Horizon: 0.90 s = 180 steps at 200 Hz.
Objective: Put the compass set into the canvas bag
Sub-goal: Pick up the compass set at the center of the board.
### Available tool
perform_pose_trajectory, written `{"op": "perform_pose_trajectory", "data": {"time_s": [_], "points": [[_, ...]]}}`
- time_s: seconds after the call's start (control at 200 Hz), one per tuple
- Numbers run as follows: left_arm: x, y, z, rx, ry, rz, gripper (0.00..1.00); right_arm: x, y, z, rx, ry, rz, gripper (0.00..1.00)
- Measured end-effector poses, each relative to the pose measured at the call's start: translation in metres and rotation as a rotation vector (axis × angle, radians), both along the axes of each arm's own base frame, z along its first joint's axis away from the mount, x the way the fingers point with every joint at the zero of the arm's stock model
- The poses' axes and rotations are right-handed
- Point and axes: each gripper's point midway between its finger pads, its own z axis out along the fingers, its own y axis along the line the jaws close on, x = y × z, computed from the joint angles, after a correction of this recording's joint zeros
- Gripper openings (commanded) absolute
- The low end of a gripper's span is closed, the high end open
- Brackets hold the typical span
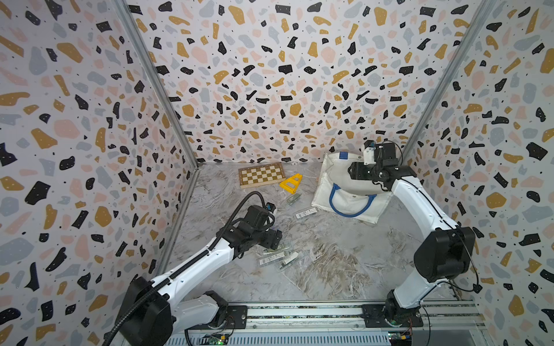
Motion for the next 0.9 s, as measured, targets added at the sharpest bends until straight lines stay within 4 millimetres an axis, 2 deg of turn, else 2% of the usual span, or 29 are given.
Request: {"op": "perform_pose_trajectory", "data": {"time_s": [0.12, 0.315, 0.415, 0.566, 0.636, 0.726, 0.816, 0.901], "points": [[-0.008, 0.008, -0.003, 0.027, 0.026, 0.009, 0.92, -0.012, -0.002, 0.03, 0.014, -0.063, 0.004, 0.76], [-0.013, 0.019, -0.018, 0.118, 0.081, 0.012, 0.92, -0.029, 0.007, 0.047, 0.047, -0.096, 0.037, 0.78], [-0.013, 0.02, -0.027, 0.171, 0.122, -0.013, 0.9, -0.045, 0.03, 0.064, 0.066, -0.131, 0.097, 0.78], [-0.011, 0.016, -0.039, 0.226, 0.174, -0.075, 0.87, -0.078, 0.085, 0.09, 0.101, -0.198, 0.246, 0.78], [-0.01, 0.014, -0.046, 0.253, 0.191, -0.113, 0.83, -0.091, 0.107, 0.091, 0.109, -0.203, 0.305, 0.78], [-0.011, 0.015, -0.055, 0.294, 0.206, -0.164, 0.82, -0.105, 0.128, 0.081, 0.113, -0.182, 0.365, 0.78], [-0.008, 0.018, -0.059, 0.331, 0.194, -0.204, 0.8, -0.11, 0.134, 0.066, 0.105, -0.15, 0.383, 0.78], [-0.002, 0.021, -0.059, 0.342, 0.174, -0.221, 0.74, -0.111, 0.135, 0.055, 0.098, -0.128, 0.384, 0.78]]}}
